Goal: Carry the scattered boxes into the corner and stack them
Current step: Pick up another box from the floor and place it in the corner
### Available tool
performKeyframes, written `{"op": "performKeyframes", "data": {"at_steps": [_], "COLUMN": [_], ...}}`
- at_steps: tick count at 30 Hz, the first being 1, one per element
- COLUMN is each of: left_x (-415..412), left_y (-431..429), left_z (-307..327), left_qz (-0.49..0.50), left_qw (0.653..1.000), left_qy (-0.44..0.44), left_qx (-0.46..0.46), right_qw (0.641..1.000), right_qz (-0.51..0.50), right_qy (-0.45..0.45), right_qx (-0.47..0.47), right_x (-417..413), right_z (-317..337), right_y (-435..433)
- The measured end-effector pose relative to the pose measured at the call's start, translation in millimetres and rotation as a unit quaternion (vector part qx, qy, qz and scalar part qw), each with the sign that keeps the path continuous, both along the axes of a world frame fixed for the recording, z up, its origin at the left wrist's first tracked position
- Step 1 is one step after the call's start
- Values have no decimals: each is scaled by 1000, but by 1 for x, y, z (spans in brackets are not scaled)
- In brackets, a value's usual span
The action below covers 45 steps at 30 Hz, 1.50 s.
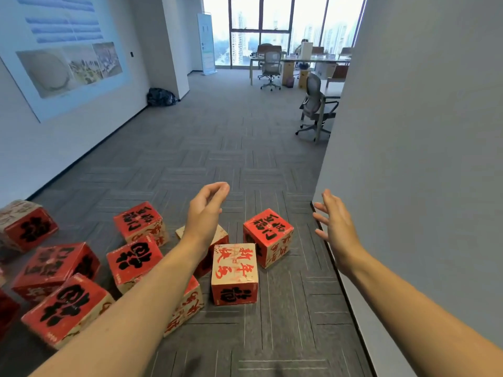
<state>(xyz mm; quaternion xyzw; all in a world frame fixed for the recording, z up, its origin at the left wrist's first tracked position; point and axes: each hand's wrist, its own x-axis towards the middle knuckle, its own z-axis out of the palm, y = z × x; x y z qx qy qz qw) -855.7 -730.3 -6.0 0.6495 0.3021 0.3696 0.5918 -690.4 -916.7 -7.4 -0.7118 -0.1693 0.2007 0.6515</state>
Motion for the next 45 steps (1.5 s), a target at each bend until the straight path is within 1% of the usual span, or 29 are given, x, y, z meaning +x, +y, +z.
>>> {"op": "performKeyframes", "data": {"at_steps": [5,9,14,21,25,27,33,35,40,45], "left_x": [117,206,316,456,508,530,599,618,652,664], "left_y": [89,148,218,294,333,355,418,433,450,451], "left_z": [15,24,-5,-42,-59,-76,-146,-173,-233,-301], "left_qz": [-19,-30,-6,35,52,64,105,116,156,200], "left_qw": [1000,999,1000,997,995,992,983,978,958,939], "left_qy": [-2,4,21,63,73,92,101,102,126,168], "left_qx": [-9,11,4,-31,-38,-57,-116,-138,-203,-225], "right_qw": [1000,1000,1000,997,994,992,987,982,967,945], "right_qz": [-14,-20,-2,34,55,71,99,127,174,240], "right_qy": [11,15,26,65,73,80,73,72,78,79], "right_qx": [-3,1,-8,-36,-56,-67,-104,-122,-168,-207], "right_x": [102,187,305,463,524,548,628,650,700,740], "right_z": [9,10,-16,-47,-60,-73,-121,-138,-187,-256], "right_y": [84,142,212,296,345,368,445,469,512,551]}}
